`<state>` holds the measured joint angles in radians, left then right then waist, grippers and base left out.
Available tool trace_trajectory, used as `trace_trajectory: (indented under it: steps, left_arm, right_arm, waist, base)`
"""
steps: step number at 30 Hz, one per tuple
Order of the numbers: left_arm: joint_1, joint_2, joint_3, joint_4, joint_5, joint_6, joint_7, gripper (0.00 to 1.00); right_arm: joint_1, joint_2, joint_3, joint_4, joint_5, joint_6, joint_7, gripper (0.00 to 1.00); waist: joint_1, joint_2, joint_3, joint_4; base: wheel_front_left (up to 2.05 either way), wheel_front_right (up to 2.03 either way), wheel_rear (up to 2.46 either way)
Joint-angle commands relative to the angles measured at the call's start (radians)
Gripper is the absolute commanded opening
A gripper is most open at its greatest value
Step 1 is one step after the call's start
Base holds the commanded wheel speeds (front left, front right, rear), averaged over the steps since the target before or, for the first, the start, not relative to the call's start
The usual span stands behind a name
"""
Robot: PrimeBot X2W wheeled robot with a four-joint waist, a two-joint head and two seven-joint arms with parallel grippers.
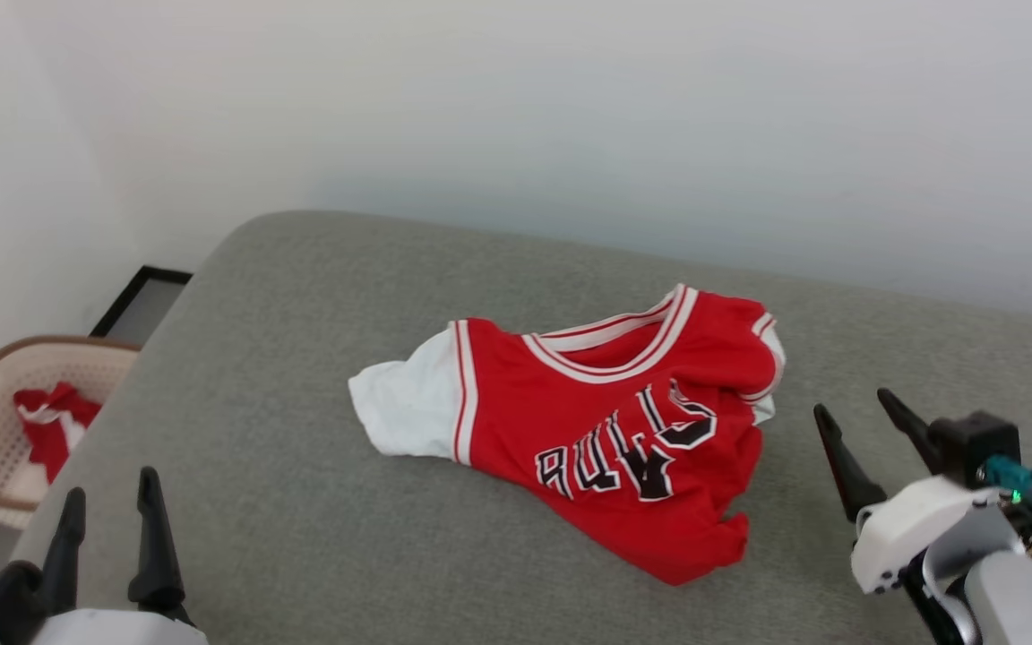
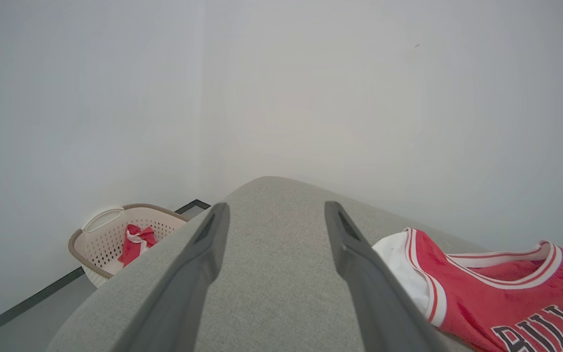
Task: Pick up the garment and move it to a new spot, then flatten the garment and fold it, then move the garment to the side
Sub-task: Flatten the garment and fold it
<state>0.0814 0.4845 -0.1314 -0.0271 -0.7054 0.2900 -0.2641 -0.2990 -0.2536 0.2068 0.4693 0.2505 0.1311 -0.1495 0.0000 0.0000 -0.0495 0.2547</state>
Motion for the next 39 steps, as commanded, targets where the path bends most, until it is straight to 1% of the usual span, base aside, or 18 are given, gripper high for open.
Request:
trace_trajectory:
  steps: [1, 6, 10, 15, 19, 26, 28, 30, 34, 39]
  left_arm:
    - [0.012, -0.023, 0.020, -0.002, 0.024, -0.019, 0.000, 1.00]
    - [0.008, -0.097, 0.059, 0.013, 0.068, -0.080, 0.000, 1.00]
    - [-0.018, -0.142, 0.070, 0.037, 0.100, -0.128, 0.000, 1.00]
    - [-0.048, -0.190, 0.082, 0.067, 0.133, -0.173, 0.000, 1.00]
    - [-0.071, -0.225, 0.094, 0.093, 0.151, -0.204, 0.000, 1.00]
    - [-0.108, -0.276, 0.121, 0.137, 0.189, -0.256, 0.000, 1.00]
    - [-0.116, -0.286, 0.129, 0.150, 0.201, -0.265, 0.000, 1.00]
    - [-0.120, -0.294, 0.139, 0.162, 0.213, -0.275, 0.000, 1.00]
    - [-0.120, -0.311, 0.160, 0.183, 0.235, -0.292, 0.000, 1.00]
    - [-0.112, -0.330, 0.189, 0.197, 0.257, -0.309, 0.000, 1.00]
  right_arm:
    - [-0.025, -0.009, 0.008, 0.013, 0.016, -0.001, 0.012, 1.00]
    - [-0.098, -0.039, 0.026, 0.078, 0.032, -0.001, 0.073, 1.00]
    - [-0.164, -0.057, 0.040, 0.146, 0.042, -0.001, 0.132, 1.00]
    - [-0.241, -0.074, 0.072, 0.228, 0.063, -0.001, 0.194, 1.00]
    - [-0.292, -0.077, 0.094, 0.309, 0.078, -0.001, 0.232, 1.00]
    - [-0.362, -0.062, 0.138, 0.446, 0.115, -0.001, 0.260, 1.00]
    - [-0.382, -0.055, 0.153, 0.476, 0.126, -0.001, 0.263, 0.00]
    - [-0.392, -0.054, 0.174, 0.503, 0.136, -0.001, 0.265, 0.00]
    - [-0.419, -0.069, 0.206, 0.528, 0.144, -0.001, 0.228, 0.00]
    - [-0.449, -0.079, 0.266, 0.513, 0.146, -0.001, 0.162, 0.00]
  waist:
    - [0.0000, 0.0000, 0.018, 0.027]
    - [0.0000, 0.0000, 0.053, 0.069]
    - [0.0000, 0.0000, 0.089, 0.104]
    - [0.0000, 0.0000, 0.136, 0.141]
    - [0.0000, 0.0000, 0.169, 0.163]
    - [0.0000, 0.0000, 0.203, 0.192]
    - [0.0000, 0.0000, 0.206, 0.194]
    - [0.0000, 0.0000, 0.208, 0.196]
    - [0.0000, 0.0000, 0.204, 0.192]
    - [0.0000, 0.0000, 0.185, 0.180]
  base:
    - [0.00, 0.00, 0.00]
    - [0.00, 0.00, 0.00]
    - [0.00, 0.00, 0.00]
    - [0.00, 0.00, 0.00]
    - [0.00, 0.00, 0.00]
    - [0.00, 0.00, 0.00]
    - [0.00, 0.00, 0.00]
    - [0.00, 0.00, 0.00]
    - [0.00, 0.00, 0.00]
    - [0.00, 0.00, 0.00]
